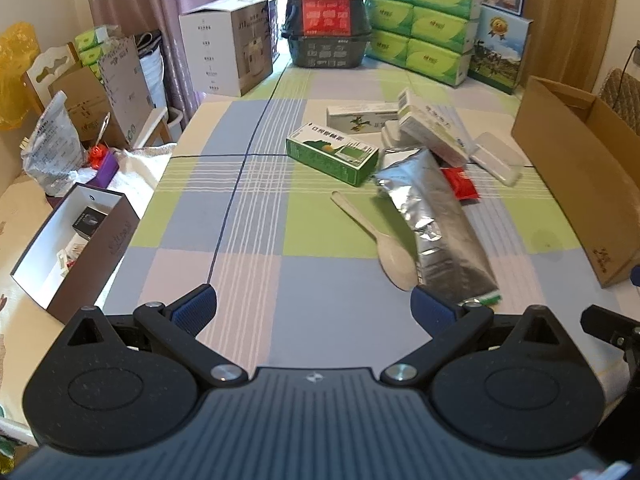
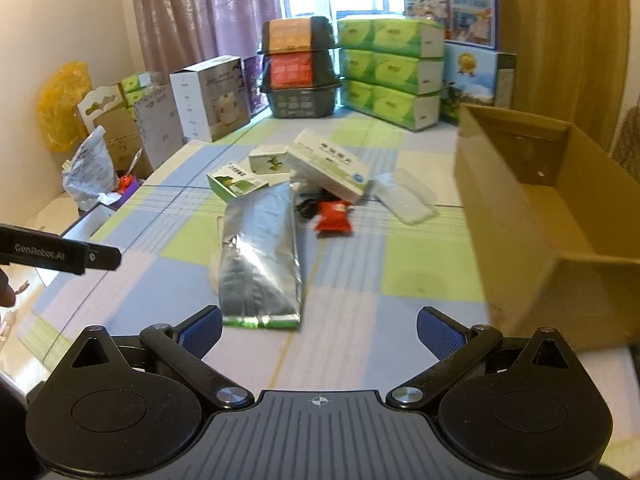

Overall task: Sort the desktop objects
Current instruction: 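Grasp the silver foil bag with the right tool while the left tool approaches the white spoon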

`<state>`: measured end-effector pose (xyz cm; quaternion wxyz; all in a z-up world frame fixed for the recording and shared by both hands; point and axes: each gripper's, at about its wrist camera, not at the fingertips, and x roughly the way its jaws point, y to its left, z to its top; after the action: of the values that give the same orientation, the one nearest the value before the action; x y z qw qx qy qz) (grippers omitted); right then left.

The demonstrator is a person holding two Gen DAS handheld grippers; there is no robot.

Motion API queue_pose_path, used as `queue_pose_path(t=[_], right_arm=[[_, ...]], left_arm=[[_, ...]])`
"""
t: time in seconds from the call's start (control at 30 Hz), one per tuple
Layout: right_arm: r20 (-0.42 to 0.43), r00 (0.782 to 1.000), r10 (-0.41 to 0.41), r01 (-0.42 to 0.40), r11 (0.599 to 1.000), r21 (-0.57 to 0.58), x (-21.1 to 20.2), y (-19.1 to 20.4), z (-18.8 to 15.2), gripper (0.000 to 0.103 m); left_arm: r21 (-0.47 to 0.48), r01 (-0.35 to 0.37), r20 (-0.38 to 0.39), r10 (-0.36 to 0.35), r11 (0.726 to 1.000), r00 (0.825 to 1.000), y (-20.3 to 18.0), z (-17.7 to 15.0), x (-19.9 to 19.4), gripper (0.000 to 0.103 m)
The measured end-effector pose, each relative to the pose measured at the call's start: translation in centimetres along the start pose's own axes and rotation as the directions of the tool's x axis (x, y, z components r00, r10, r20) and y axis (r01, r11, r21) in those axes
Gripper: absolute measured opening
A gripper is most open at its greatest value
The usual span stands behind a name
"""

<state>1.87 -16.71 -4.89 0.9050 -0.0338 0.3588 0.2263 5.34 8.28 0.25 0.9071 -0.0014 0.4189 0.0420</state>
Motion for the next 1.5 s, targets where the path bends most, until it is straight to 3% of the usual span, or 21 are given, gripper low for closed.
queue_pose_path(t=[0.37, 0.47, 0.57, 0.83, 1.03, 1.33, 1.4, 1.5], right_arm=[[-0.039, 0.994, 0.1, -0.102, 0.993, -0.053, 9.1, 1.0, 2.0, 0.1], [-0.046, 0.991, 0.125, -0.127, 0.99, -0.059, 11.1, 1.1, 2.5, 0.1], [-0.074, 0.985, 0.156, -0.158, 0.987, -0.019, 13.2, 0.7, 2.9, 0.099], [-0.125, 0.972, 0.198, -0.199, 0.98, 0.01, 16.3, 0.9, 3.7, 0.084], [-0.122, 0.98, 0.158, -0.164, 0.986, -0.04, 16.2, 1.0, 3.5, 0.056], [-0.085, 0.996, -0.039, 0.039, 0.999, 0.002, 13.1, -3.1, 2.6, 0.055], [-0.097, 0.993, -0.062, 0.063, 0.998, 0.01, 12.9, -3.7, 2.2, 0.055], [-0.096, 0.994, -0.059, 0.062, 0.998, 0.023, 12.4, -3.9, 2.0, 0.055]], left_arm=[[0.035, 0.033, -0.006, -0.033, 0.999, 0.999, 2.0, 1.3, 8.0, 0.101], [-0.011, 0.051, -0.035, -0.052, 0.999, 0.998, 2.6, 1.3, 9.3, 0.101], [0.004, 0.081, -0.013, -0.081, 0.997, 0.997, 2.3, 1.9, 9.8, 0.101], [0.003, 0.077, -0.049, -0.077, 0.997, 0.996, 1.9, 2.3, 11.0, 0.101], [-0.032, 0.098, -0.057, -0.1, 0.995, 0.993, 1.9, 2.5, 11.6, 0.101], [-0.037, 0.196, -0.054, -0.198, 0.98, 0.979, -2.1, 3.1, 12.7, 0.101], [-0.02, 0.185, -0.069, -0.186, 0.982, 0.98, -3.3, 3.2, 13.2, 0.096], [0.012, 0.183, -0.09, -0.181, 0.983, 0.979, -5.0, 3.1, 13.9, 0.078]])
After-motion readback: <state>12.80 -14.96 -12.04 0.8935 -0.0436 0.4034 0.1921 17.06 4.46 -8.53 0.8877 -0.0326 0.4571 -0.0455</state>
